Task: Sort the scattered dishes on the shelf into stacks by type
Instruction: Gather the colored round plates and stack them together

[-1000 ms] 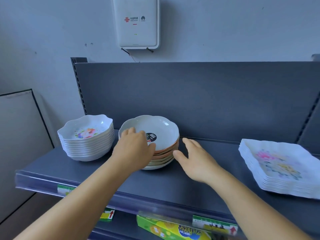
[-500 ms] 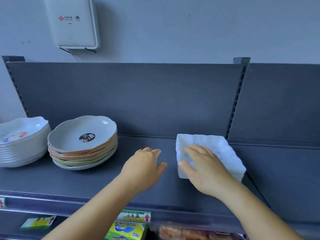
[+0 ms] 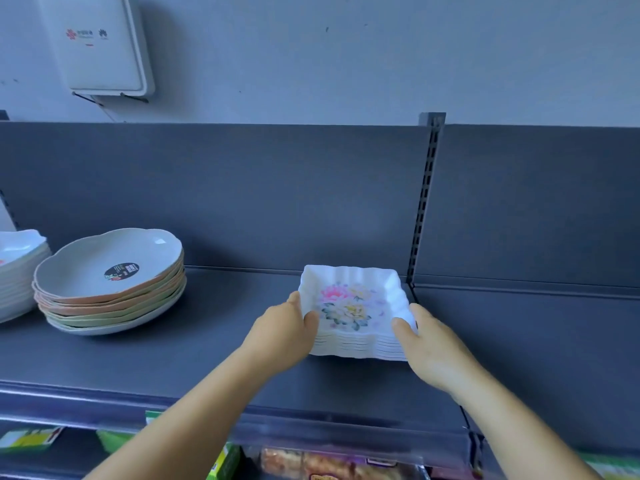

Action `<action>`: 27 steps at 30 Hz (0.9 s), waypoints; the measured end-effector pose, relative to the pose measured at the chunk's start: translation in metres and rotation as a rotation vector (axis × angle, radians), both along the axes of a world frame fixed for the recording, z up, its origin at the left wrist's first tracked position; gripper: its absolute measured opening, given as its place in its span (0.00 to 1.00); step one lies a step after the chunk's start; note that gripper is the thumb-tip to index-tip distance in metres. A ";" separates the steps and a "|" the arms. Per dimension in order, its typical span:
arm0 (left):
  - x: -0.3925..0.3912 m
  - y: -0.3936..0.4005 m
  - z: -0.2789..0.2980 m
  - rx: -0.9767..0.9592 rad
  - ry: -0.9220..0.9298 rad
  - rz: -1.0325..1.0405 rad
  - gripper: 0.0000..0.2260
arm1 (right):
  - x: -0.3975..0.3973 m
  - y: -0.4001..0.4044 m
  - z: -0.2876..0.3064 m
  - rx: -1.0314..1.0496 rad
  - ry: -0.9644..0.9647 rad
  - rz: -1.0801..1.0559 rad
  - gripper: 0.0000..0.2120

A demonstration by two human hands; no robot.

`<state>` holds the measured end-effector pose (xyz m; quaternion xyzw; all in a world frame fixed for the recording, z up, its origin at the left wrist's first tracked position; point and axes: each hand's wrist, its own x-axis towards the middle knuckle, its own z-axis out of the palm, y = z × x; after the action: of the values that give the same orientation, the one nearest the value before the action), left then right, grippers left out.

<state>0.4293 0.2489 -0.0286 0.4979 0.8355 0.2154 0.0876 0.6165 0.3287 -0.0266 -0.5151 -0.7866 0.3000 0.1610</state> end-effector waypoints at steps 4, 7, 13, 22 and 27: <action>-0.004 -0.001 -0.002 0.067 -0.143 0.043 0.06 | -0.005 0.000 -0.004 -0.015 0.112 -0.009 0.12; -0.015 -0.009 -0.001 0.091 -0.157 0.085 0.06 | -0.018 -0.006 -0.004 -0.021 0.127 0.001 0.12; -0.054 -0.038 0.002 0.108 -0.124 0.157 0.11 | -0.063 -0.023 -0.007 -0.024 0.186 0.070 0.12; -0.105 -0.064 0.005 0.121 -0.063 0.224 0.10 | -0.125 -0.045 -0.008 -0.031 0.228 0.101 0.11; -0.116 -0.071 0.004 0.104 -0.108 0.186 0.15 | -0.139 -0.046 -0.011 -0.046 0.232 0.103 0.13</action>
<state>0.3129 0.1777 -0.0249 0.4100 0.8597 0.2922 0.0862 0.4779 0.2823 -0.0377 -0.4396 -0.7809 0.3834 0.2233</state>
